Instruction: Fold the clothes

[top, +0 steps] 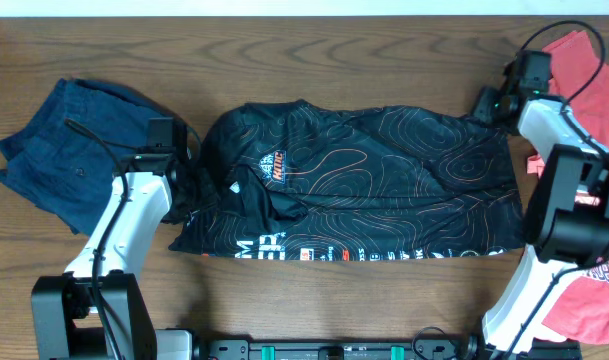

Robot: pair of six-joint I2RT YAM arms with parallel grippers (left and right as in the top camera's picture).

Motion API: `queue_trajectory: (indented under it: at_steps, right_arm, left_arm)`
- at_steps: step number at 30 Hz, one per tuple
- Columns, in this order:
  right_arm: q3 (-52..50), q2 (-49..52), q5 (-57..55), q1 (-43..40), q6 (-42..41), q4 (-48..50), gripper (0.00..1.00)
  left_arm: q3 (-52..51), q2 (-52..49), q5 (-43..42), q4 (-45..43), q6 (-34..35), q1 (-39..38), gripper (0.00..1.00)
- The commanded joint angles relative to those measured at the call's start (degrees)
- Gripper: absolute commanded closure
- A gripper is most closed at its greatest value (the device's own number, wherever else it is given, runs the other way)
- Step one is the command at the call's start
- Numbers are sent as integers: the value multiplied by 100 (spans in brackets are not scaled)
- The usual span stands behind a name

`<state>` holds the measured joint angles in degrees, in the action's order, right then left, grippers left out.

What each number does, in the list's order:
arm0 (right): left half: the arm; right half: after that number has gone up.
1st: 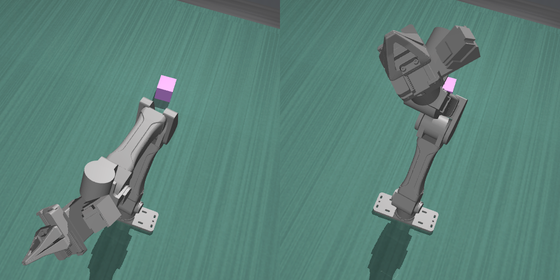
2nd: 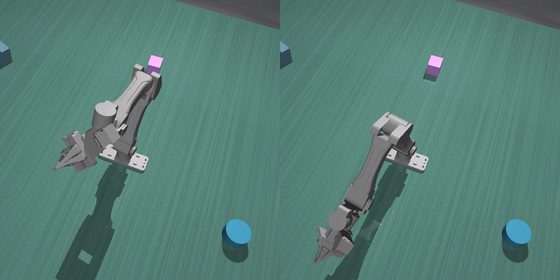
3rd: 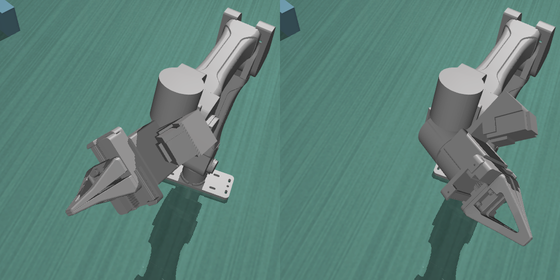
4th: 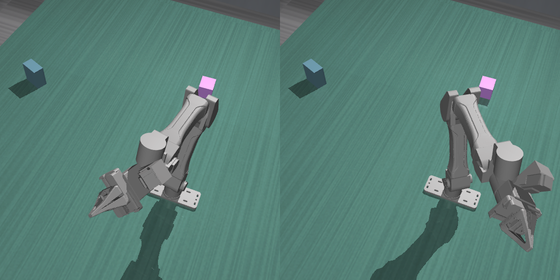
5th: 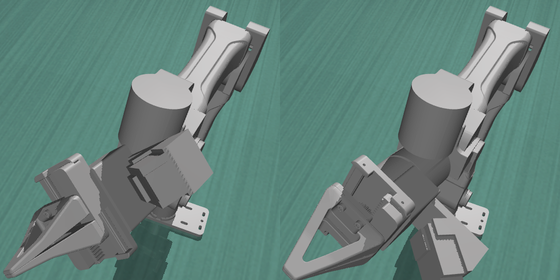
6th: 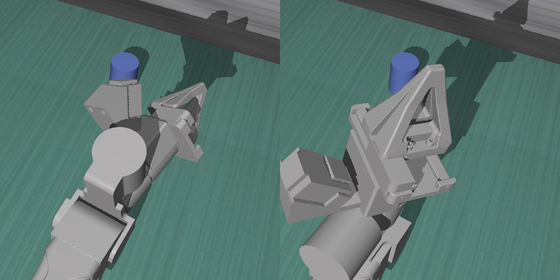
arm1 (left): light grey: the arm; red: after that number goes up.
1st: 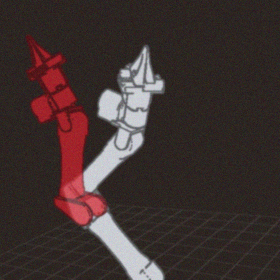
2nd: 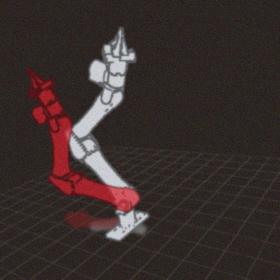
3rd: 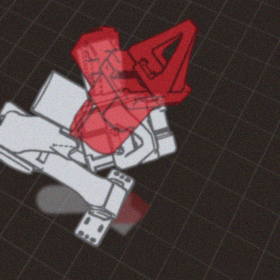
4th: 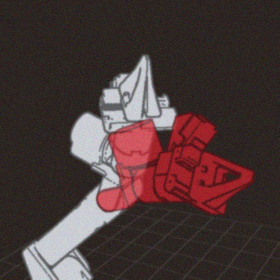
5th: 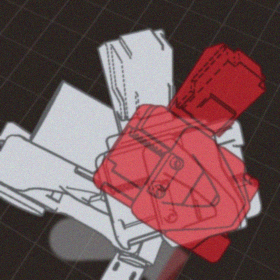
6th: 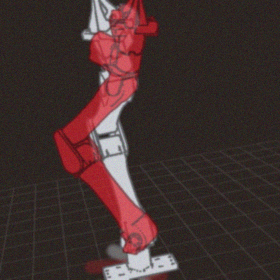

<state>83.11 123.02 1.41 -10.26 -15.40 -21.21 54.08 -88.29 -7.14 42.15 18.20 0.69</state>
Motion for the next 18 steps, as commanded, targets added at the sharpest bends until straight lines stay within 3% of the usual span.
queue_trajectory:
  at_steps: [1, 3, 5, 10, 18]
  right_arm:
    - [35, 114, -76, 98, -177, 103, 40]
    - [35, 114, -79, 116, -197, 136, 42]
    - [35, 114, -96, 122, -197, 127, 51]
    - [35, 114, -144, 109, -197, 61, 98]
    - [37, 92, -446, 55, -304, -46, 99]
  left_arm:
    - [4, 42, 4, 15, 11, 24, 52]
    - [4, 42, 4, 13, 11, 24, 52]
    - [4, 42, 4, 13, 11, 24, 52]
    - [4, 42, 7, -13, 11, 24, 52]
    - [4, 42, 4, -116, 11, 24, 51]
